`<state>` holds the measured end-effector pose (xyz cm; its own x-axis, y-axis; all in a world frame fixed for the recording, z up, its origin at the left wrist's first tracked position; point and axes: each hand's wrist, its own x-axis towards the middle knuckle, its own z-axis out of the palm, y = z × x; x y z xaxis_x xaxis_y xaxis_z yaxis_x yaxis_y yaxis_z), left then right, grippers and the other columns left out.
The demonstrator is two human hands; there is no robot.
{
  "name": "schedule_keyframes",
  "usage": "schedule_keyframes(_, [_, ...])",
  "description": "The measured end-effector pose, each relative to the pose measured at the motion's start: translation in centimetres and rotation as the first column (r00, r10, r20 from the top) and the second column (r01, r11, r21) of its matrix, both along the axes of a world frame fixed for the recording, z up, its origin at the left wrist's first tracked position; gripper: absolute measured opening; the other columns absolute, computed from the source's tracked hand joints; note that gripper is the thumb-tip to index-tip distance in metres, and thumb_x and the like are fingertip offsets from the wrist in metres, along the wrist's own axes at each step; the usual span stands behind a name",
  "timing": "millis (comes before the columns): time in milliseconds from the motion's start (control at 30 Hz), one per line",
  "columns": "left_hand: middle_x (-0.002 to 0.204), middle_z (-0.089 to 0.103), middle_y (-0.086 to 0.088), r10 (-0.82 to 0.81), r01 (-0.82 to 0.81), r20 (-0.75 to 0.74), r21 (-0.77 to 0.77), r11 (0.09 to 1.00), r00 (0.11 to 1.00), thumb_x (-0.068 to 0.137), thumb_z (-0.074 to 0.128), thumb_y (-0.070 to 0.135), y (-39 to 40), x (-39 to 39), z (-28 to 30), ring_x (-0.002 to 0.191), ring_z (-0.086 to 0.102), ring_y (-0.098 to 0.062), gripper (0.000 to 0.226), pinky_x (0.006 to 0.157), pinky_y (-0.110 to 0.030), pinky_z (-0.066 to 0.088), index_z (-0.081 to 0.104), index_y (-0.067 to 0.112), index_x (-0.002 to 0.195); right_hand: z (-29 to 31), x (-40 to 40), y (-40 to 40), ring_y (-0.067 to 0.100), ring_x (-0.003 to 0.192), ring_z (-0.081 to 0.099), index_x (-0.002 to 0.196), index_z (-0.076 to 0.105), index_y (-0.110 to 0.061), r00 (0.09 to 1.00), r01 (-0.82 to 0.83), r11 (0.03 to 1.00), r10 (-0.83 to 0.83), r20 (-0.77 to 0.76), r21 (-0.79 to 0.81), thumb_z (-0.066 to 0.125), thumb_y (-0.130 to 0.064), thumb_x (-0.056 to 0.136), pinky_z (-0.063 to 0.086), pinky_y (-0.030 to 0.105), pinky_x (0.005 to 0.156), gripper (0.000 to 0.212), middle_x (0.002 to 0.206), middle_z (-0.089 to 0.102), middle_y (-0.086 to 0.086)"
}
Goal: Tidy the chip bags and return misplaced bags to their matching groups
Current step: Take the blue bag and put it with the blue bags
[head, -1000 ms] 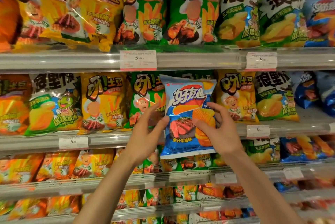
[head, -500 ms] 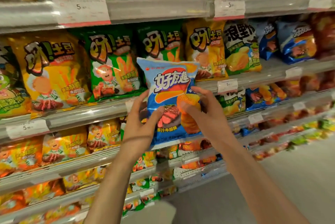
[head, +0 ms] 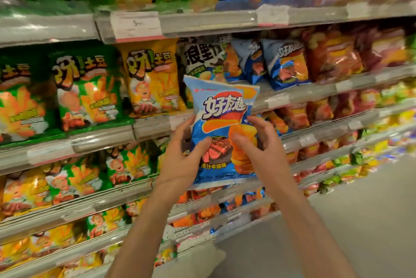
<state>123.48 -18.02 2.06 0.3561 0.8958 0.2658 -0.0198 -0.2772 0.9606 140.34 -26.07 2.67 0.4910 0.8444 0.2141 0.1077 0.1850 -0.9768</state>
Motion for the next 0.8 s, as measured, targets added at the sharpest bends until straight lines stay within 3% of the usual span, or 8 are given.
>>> schedule_keyframes(100, [0.134,0.065,0.007,-0.033,0.033,-0.014,0.002,0.999,0.999,0.093,0.07,0.037,-0.6,5.4,0.6,0.116,0.068,-0.016,0.053,0.091,-0.039,0.06,0.05,0.043,0.142,0.6,5.3,-1.1,0.007,0.109,0.069,0.13,0.055,-0.04,0.999,0.044,0.999,-0.044,0.01,0.0,0.078,-0.035,0.088,0.06,0.03,0.084,0.048,0.124,0.069,-0.01])
schedule_keyframes(200, [0.132,0.065,0.014,-0.068,0.068,-0.045,0.003,0.998,0.997,0.089,0.069,0.048,-0.4,10.0,1.3,0.116,0.067,-0.011,0.048,0.095,-0.044,0.059,0.052,0.056,0.132,0.8,9.7,-1.3,0.001,0.104,0.069,0.131,0.056,-0.04,0.995,0.099,0.995,-0.099,0.014,0.0,0.078,-0.035,0.088,0.058,0.023,0.076,0.048,0.12,0.07,-0.013])
schedule_keyframes(333, [0.122,0.069,0.024,-0.124,0.124,-0.028,0.001,0.992,0.992,0.098,0.066,0.027,0.6,15.5,1.8,0.109,0.068,0.001,0.045,0.093,-0.033,0.059,0.053,0.048,0.136,0.8,14.4,-0.9,0.007,0.099,0.072,0.129,0.057,-0.039,0.987,0.158,0.988,-0.158,-0.014,-0.004,0.079,-0.035,0.087,0.057,0.023,0.072,0.048,0.112,0.073,-0.011])
schedule_keyframes(500, [0.122,0.067,0.024,-0.156,0.156,0.0,0.003,0.988,0.988,0.097,0.067,0.032,3.2,21.8,1.8,0.106,0.066,0.009,0.044,0.083,-0.023,0.059,0.051,0.055,0.13,1.9,20.1,1.0,0.003,0.095,0.072,0.133,0.055,-0.033,0.979,0.199,0.98,-0.2,0.027,0.012,0.077,-0.029,0.089,0.056,0.017,0.069,0.049,0.113,0.072,-0.01])
schedule_keyframes(667, [0.124,0.065,0.021,-0.099,0.097,0.052,0.033,0.995,0.994,0.097,0.066,0.021,7.4,25.6,2.4,0.107,0.065,0.01,0.049,0.083,-0.019,0.057,0.051,0.032,0.143,3.6,24.0,5.4,0.007,0.098,0.073,0.13,0.055,-0.037,0.988,0.148,0.989,-0.149,0.047,0.018,0.079,-0.032,0.086,0.06,0.025,0.076,0.05,0.112,0.073,-0.01])
schedule_keyframes(800, [0.123,0.066,0.018,-0.02,0.018,0.06,0.049,0.999,0.998,0.097,0.065,0.017,9.7,26.1,2.9,0.106,0.064,0.012,0.05,0.08,-0.012,0.054,0.051,0.026,0.144,4.1,25.2,9.1,0.002,0.092,0.072,0.13,0.056,-0.033,0.996,0.074,0.997,-0.075,0.048,0.03,0.079,-0.029,0.086,0.058,0.021,0.074,0.05,0.108,0.072,-0.012])
